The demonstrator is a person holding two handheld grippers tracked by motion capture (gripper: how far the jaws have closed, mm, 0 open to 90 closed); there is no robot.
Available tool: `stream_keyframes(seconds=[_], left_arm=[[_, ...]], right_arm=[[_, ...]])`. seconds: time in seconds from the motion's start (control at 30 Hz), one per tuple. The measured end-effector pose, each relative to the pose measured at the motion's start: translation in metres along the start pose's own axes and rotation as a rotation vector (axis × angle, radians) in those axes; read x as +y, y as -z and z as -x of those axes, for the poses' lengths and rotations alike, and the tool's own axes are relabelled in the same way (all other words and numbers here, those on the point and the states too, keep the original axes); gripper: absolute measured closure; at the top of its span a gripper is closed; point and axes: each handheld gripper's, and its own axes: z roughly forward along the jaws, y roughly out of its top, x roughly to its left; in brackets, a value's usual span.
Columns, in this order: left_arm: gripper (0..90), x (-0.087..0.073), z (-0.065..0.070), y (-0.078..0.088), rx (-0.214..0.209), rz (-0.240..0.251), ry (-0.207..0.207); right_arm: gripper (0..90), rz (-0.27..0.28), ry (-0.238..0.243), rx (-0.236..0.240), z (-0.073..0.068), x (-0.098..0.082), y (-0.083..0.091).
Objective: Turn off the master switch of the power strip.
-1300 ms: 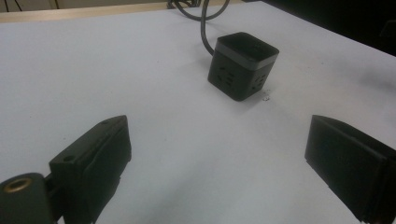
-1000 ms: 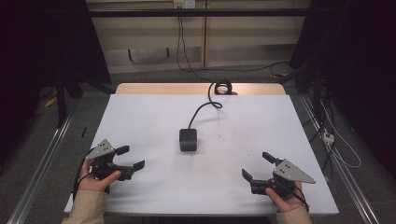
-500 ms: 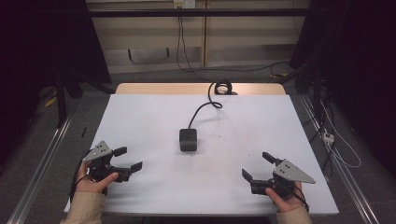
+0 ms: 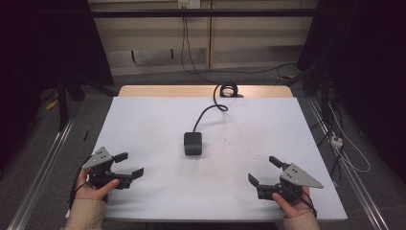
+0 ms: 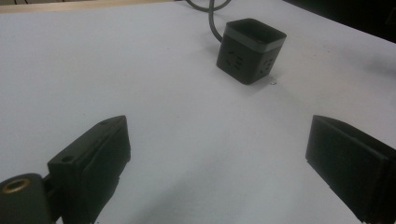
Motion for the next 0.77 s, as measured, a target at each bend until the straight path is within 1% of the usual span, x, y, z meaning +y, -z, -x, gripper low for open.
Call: stream_keyframes(seconds=[0.03,0.13,0.27,0.37,0.47,0.67,0.77], left_arm=[[6.3,-0.0007,0.0003,0.0,0.001,0.001,0.005],[6.3,-0.0017,0.0002,0.0008,0.003,-0.003,-0.001],[6.3,-0.0007,0.0005,0.0004,0.001,0.006,0.006],[6.3,0.0002,0.0012,-0.0005,0.0,0.003,-0.001],[6.3,0.0008,0.0008,-0.0006,-0.003,0.01,0.002],[6.3,0.0018,0.0016,-0.0034,-0.006,0.004,-0.003],[6.3,0.0021,0.0017,-0.0047,-0.009,0.001,-0.003]], right_arm=[[3.6,0.001,0.0,0.001,0.0001,0.0,-0.0001],[3.5,0.002,0.002,0.001,0.0004,0.0001,0.0004],[3.5,-0.001,-0.003,-0.002,0.0005,-0.0003,0.0005],[3.5,-0.002,0.0,0.001,-0.0001,-0.0005,0.0001],[3.5,-0.003,-0.001,-0.001,-0.0006,-0.0006,0.0002],[3.7,-0.008,-0.003,-0.005,0.0003,-0.0014,0.0008],[4.3,-0.016,-0.006,0.007,0.0002,-0.0012,0.0002]])
